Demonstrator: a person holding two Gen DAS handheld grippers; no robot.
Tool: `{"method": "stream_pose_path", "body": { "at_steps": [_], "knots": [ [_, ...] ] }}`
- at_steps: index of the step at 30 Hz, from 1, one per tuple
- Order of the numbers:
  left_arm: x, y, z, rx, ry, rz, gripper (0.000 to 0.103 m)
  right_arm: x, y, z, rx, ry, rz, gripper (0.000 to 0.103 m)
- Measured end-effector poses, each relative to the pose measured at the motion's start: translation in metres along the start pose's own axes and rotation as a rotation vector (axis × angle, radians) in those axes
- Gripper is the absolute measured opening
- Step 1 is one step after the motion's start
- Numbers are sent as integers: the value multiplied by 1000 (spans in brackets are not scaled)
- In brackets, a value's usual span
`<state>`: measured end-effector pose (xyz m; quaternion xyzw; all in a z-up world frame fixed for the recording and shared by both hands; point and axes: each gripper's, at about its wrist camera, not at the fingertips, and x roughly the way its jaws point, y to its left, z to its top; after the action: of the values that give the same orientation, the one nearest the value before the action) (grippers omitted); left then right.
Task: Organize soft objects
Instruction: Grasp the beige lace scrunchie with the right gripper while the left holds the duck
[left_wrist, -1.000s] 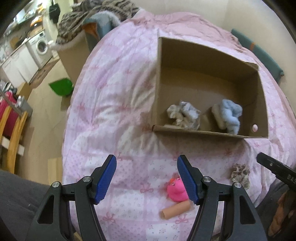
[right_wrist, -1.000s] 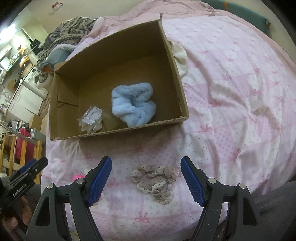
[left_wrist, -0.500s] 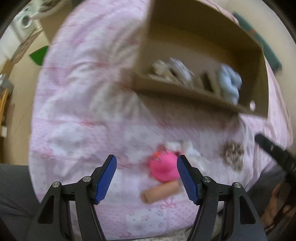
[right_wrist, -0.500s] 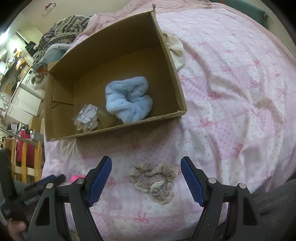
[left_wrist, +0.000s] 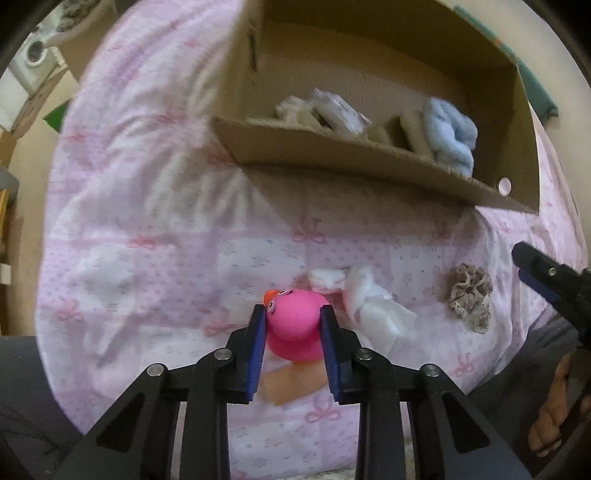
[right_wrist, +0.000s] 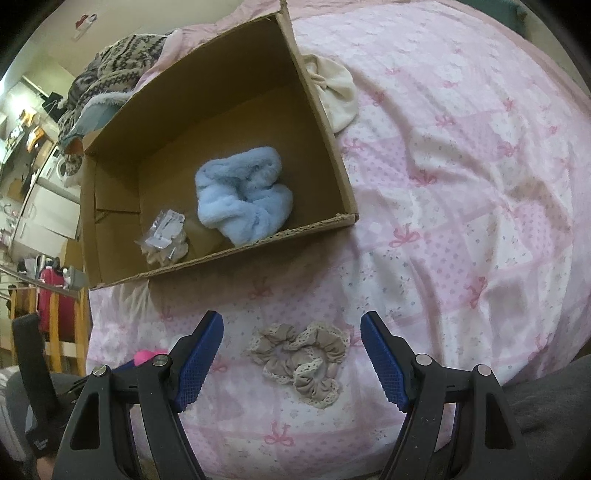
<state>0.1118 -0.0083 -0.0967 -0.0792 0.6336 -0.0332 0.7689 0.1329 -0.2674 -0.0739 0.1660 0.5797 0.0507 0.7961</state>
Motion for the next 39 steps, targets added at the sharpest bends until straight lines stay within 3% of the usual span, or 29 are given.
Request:
{"method": "stream_pose_path", "body": {
  "at_steps": [5,8,13,21,25,30,39],
  "knots": [
    [-30,13,1,-9,-126,87,26,12,-1,-1,5,56,-7,81],
    [-40,17,4,-25,-173,92,26,28,9,-6,-43,117,-50,81],
    [-39,13,6,-16,-176,91,26,49,26,-13,-147,168,-155,81],
    [-37,12,6,-20,-174,91,26,65,38,-21,-224,192,-231,80],
    [-38,17,5,-30,-173,92,26,67,45,-25,-261,187,-271,60],
    [-38,19,6,-38,-177,100,26,71,57,-34,-290,164,-305,17],
    [-38,22,6,-44,-183,122,26,54,57,-31,-304,122,-253,12]
  ]
}}
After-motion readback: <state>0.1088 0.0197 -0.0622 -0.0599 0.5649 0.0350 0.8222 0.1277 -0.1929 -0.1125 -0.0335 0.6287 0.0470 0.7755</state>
